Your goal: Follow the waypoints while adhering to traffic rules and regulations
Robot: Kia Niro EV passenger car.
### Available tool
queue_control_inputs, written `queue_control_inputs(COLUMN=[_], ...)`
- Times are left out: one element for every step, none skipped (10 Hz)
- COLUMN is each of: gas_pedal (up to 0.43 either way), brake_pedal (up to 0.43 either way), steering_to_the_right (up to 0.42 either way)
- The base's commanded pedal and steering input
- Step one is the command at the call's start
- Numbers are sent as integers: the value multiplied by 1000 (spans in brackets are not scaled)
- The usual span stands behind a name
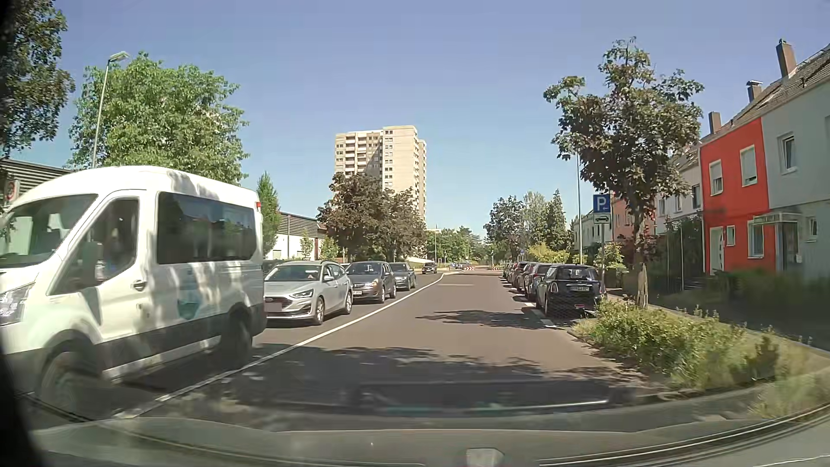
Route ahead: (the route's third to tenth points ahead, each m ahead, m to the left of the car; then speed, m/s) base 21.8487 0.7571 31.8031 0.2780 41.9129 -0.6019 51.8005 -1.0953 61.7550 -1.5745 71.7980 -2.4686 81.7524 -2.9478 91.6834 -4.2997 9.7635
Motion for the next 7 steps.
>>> queue_control_inputs(gas_pedal=[189, 189, 189, 177, 169, 150, 118], brake_pedal=[30, 30, 30, 30, 30, 30, 30], steering_to_the_right=[22, 23, 21, 21, 21, 21, 21])
